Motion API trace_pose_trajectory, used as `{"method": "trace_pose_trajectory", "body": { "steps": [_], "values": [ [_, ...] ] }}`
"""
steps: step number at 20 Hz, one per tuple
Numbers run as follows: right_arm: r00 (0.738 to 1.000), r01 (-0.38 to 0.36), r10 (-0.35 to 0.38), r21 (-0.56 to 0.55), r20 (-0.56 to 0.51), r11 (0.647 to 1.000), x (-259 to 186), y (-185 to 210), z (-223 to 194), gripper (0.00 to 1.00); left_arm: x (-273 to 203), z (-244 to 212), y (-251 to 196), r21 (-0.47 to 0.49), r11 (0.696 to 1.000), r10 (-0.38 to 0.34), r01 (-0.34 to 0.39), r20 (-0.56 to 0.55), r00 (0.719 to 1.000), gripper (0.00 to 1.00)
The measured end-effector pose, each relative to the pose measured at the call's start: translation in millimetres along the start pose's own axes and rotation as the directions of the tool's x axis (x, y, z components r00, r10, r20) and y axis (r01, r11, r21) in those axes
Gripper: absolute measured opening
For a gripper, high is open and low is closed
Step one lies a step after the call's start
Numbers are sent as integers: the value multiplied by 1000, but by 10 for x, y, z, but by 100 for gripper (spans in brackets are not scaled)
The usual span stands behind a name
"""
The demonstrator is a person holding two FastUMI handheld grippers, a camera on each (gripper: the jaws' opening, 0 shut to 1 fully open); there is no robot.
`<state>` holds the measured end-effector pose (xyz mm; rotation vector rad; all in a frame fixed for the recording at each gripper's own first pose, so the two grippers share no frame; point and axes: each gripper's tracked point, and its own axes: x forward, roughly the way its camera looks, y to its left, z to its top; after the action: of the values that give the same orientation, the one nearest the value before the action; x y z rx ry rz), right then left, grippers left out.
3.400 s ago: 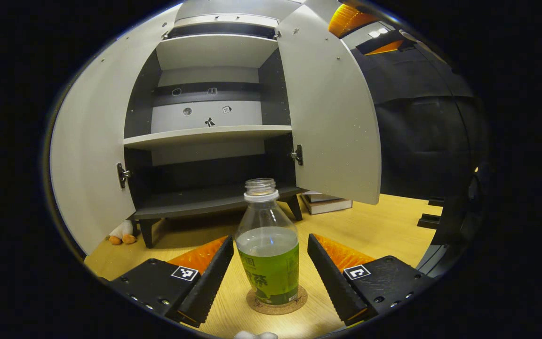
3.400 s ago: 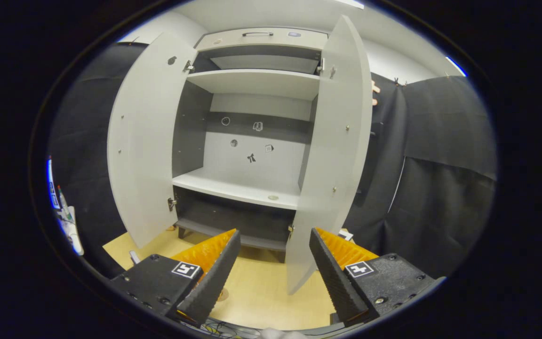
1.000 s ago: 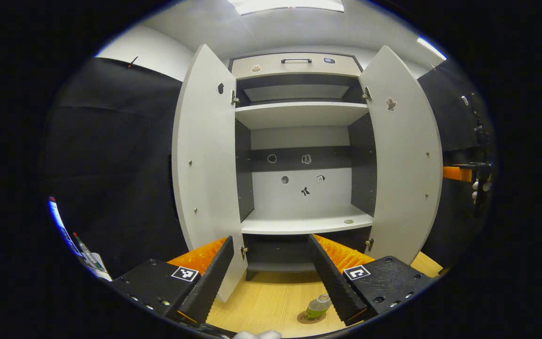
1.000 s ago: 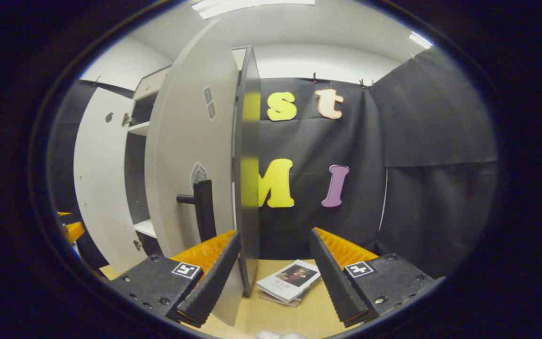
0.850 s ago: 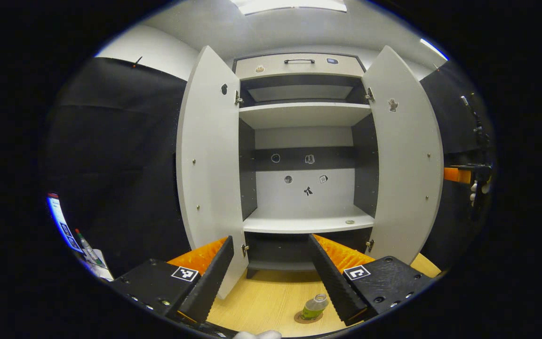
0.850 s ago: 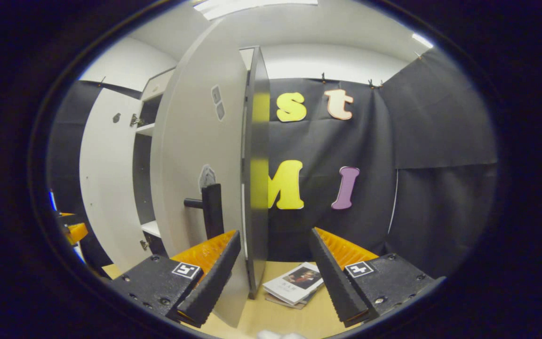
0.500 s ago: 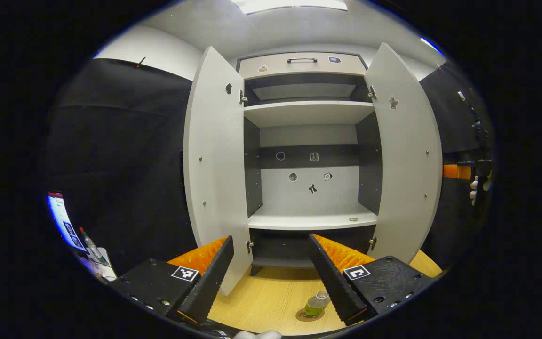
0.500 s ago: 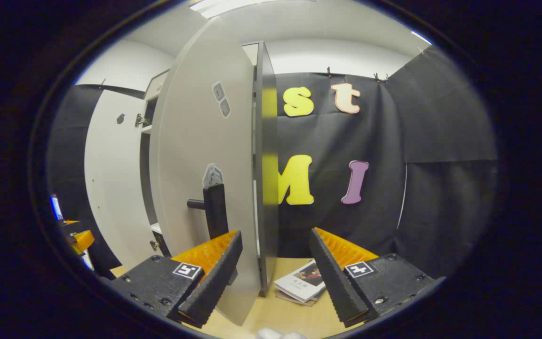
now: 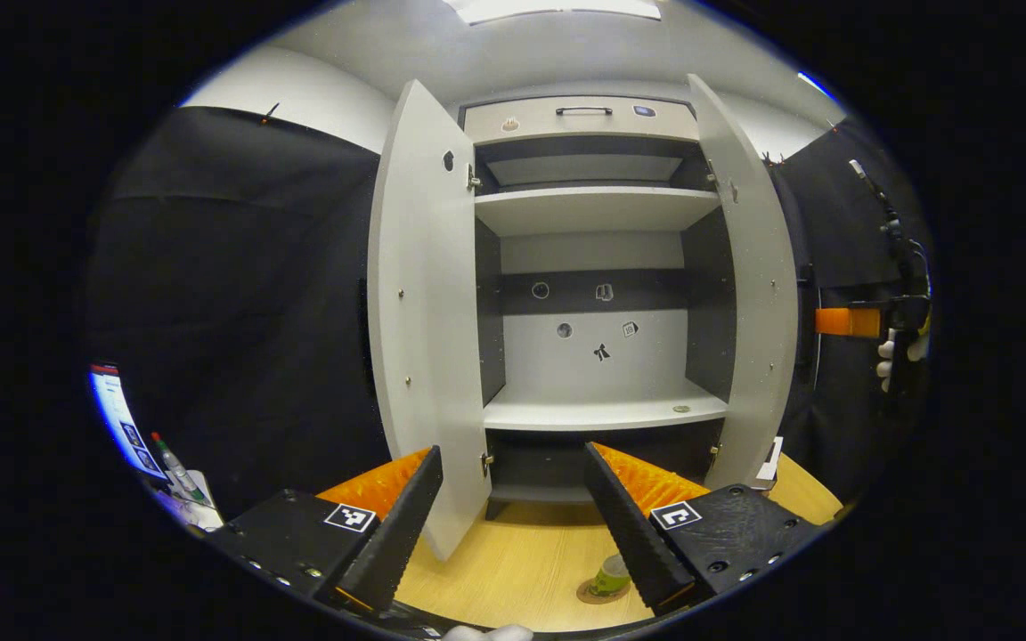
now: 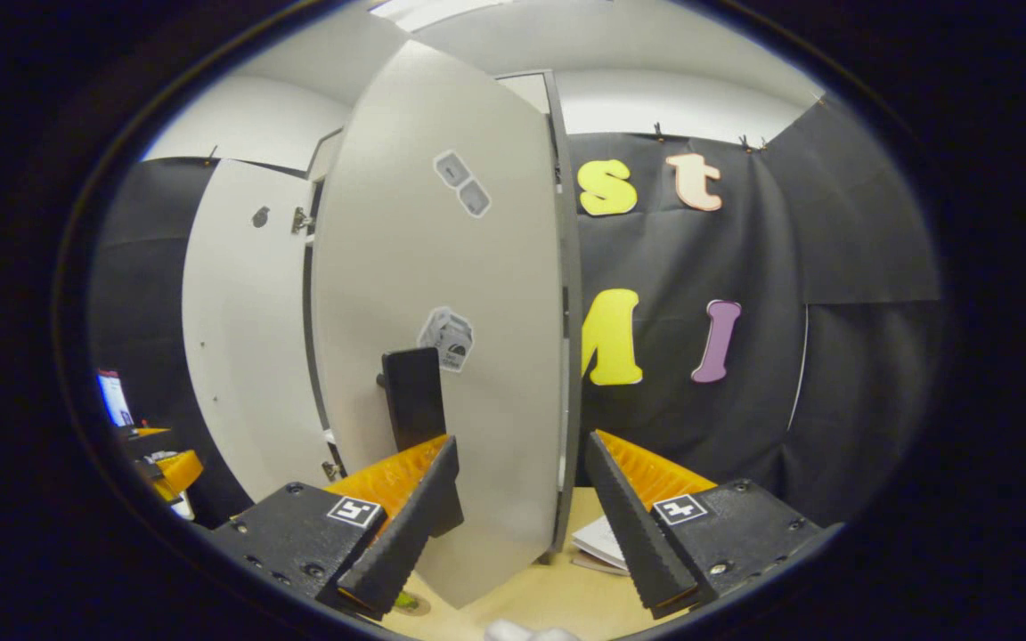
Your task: Grasp the bottle in the cabinet with the left hand and place it on the coaster, then close the right door with the right hand and the left door with the left hand.
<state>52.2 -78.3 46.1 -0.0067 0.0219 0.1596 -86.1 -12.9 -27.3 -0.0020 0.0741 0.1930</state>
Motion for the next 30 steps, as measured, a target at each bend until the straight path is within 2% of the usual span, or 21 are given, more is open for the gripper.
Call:
{"method": "trace_pose_trajectory", "body": {
  "steps": [4,8,10,16,19,26,30],
  "values": [
    [997,-76,76,-9,-10,997,205,444,-69,96,37,-3,132,-2,1000,-6,6,7,1000,96],
    [997,-79,80,-19,12,997,208,665,-36,96,132,10,318,-6,1000,-5,5,11,1000,96],
    [997,-71,71,-31,17,997,144,662,-41,94,164,23,403,-11,1000,-6,6,14,1000,96],
    [999,-46,45,-34,-26,998,-49,737,-298,96,318,61,836,-24,1000,14,-14,15,1000,96],
    [999,-23,22,-34,-48,999,-142,734,-421,96,426,129,1223,-22,998,57,-57,25,998,96],
    [995,44,-45,-10,-85,999,-379,648,-640,96,819,448,2146,51,984,168,-172,79,983,96],
    [992,78,-77,2,-102,997,-486,599,-697,94,1118,570,2418,40,982,178,-182,84,980,96]
  ]
}}
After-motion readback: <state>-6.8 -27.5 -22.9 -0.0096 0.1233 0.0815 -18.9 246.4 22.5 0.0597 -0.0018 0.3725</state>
